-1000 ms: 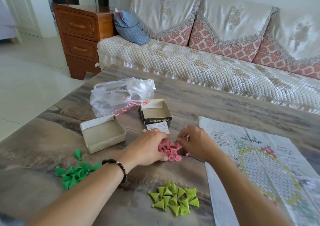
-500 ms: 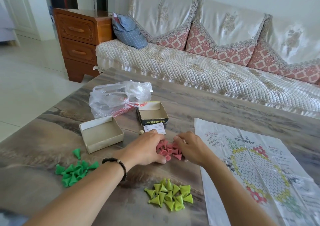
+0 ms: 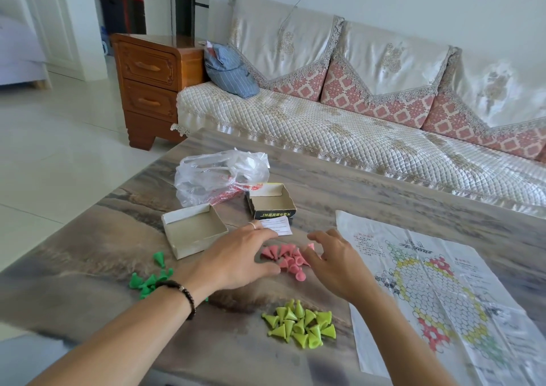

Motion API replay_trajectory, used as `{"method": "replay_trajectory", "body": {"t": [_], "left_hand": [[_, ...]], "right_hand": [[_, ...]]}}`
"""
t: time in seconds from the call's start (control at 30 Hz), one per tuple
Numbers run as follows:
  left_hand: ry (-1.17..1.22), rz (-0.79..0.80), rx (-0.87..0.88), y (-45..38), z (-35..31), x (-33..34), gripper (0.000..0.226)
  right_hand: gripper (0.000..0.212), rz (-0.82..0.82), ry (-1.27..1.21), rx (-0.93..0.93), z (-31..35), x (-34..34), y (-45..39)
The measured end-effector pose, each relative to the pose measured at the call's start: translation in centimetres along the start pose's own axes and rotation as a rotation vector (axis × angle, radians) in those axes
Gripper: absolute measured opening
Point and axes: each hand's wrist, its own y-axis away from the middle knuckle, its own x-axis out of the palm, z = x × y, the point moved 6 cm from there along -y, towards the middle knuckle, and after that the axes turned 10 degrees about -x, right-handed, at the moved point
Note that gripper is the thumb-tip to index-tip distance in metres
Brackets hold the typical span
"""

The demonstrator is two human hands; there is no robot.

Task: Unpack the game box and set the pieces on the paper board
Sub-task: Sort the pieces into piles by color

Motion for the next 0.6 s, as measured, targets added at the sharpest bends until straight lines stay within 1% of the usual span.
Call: {"method": "replay_trajectory", "body": {"t": [0.13, 0.23, 0.3, 0.37, 0.43, 0.53, 0.6], "left_hand": [[0.027, -0.100, 0.017, 3.0, 2.3, -2.4, 0.065], [0.038, -0.207, -0.028, 6.0, 4.8, -4.6, 0.051], [0.032, -0.255, -0.063, 7.7, 6.9, -5.6, 0.052], [0.032, -0.243, -0.095, 9.3, 8.9, -6.0, 0.060], [0.023, -0.174, -0.116, 10.5, 10.7, -5.5, 0.067], [0.015, -0.066, -0.130, 11.7, 12.6, -4.2, 0.087], [0.016, -0.052, -0.113, 11.7, 13.1, -3.7, 0.087]], "right_hand": [[0.036, -0.048, 0.000, -0.115, 4.2, -0.4, 0.8], [0.029, -0.055, 0.005, -0.211, 8.3, 0.7, 1.4], [0.032, -0.044, 0.013, -0.265, 10.6, 2.2, 1.9], [0.037, -0.018, 0.001, -0.310, 12.4, 4.1, 2.3], [0.044, 0.020, -0.003, -0.343, 13.7, 6.0, 2.8], [0.056, 0.070, -0.004, -0.342, 14.8, 8.0, 3.5], [0.061, 0.080, 0.007, -0.342, 15.1, 8.8, 3.6]]}}
